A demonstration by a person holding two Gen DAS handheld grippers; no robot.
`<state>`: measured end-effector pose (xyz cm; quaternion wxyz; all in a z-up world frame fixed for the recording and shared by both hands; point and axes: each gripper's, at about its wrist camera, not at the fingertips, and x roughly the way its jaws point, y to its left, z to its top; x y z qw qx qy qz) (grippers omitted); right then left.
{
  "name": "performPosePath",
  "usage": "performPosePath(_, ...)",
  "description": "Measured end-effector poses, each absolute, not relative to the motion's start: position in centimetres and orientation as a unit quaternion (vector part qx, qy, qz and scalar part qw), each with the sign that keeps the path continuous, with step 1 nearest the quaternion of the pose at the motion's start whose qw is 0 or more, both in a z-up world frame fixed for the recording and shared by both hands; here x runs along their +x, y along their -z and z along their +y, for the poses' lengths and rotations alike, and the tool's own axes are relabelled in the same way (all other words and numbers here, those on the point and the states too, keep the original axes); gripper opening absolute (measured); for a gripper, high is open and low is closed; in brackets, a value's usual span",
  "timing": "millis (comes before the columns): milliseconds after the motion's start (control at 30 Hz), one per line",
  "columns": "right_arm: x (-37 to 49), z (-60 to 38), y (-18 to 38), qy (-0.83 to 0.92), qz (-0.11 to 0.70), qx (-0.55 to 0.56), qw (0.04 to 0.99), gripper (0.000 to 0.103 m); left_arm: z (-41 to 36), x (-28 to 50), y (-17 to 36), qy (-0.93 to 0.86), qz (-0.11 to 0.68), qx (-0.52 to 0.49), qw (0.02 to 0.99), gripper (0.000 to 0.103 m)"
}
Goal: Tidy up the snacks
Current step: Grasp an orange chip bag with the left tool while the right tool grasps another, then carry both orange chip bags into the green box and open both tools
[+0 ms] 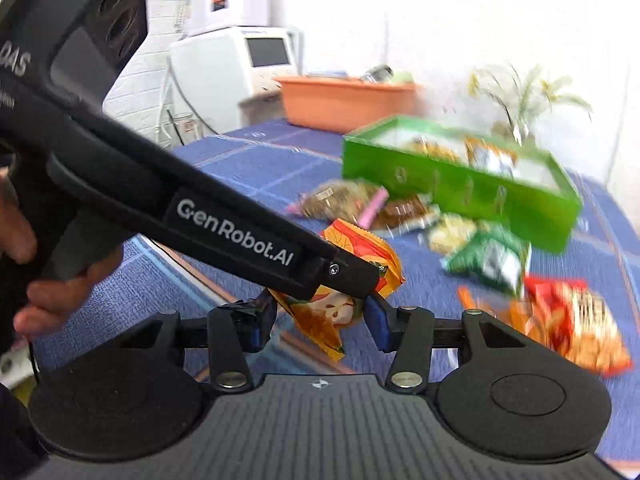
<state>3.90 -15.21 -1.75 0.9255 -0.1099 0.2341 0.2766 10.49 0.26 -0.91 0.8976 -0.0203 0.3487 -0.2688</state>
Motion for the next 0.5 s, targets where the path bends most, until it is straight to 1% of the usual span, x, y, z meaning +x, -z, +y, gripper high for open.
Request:
performPosePath(100,4.6,-14.3,0.8,-0.280,0.203,-0.159,0.925,0.082,0.9,11.1,-0.4,0.263,0.328,-0.023,0.907,0.038)
performPosePath(200,6.0,-14.1,-0.5,-0.277,0.160,-0.202,0.926,0.079,1.2,12.3,-2.2,0.259,0.301,-0.029,0.918,0.038)
performPosePath(367,10.1,-14.5,-2.8,-0.248,0.108,-0.198,0.942,0.079,0.2,15.3,-5.1,0.244,0.241,-0.020,0.939,0.038)
performPosePath(500,12.6,-14.4,-2.1,-0.221,0.067,-0.205,0.951,0.079,-0.3,18.1,-5.7,0.233,0.229,-0.030,0.945,0.038)
